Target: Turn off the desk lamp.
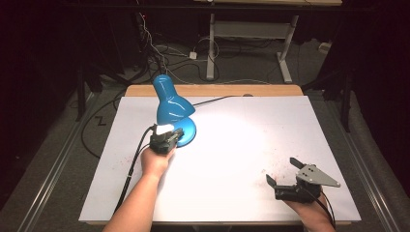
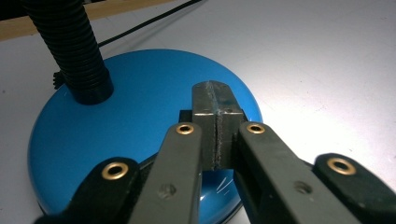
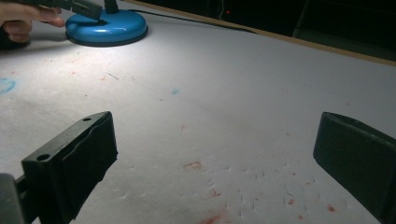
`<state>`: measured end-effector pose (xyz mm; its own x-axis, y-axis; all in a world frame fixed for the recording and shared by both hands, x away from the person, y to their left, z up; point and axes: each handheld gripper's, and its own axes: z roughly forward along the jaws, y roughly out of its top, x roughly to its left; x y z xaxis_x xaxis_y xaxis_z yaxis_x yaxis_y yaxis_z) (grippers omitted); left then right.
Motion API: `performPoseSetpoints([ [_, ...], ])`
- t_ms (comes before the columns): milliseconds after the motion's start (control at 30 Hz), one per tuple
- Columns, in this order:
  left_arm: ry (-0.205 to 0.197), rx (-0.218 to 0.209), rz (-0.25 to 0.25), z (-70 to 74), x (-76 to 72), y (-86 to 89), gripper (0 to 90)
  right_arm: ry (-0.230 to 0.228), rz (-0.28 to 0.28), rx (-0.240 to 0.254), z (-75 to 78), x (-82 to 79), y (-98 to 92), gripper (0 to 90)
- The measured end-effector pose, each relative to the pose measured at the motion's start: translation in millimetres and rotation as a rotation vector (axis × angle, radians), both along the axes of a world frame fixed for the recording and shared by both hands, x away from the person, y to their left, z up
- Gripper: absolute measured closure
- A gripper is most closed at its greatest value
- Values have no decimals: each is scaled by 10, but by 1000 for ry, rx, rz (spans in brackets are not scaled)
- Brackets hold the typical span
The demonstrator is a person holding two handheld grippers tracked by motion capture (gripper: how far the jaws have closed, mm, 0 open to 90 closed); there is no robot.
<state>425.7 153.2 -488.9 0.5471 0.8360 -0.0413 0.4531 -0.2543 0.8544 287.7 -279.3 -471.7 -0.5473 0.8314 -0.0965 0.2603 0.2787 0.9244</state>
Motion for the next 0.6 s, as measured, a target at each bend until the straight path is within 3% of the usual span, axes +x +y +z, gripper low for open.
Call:
performPoseSetpoints([
  [600, 8, 18, 5, -5, 24, -8, 880, -2, 4, 4, 1, -6, 15, 4],
])
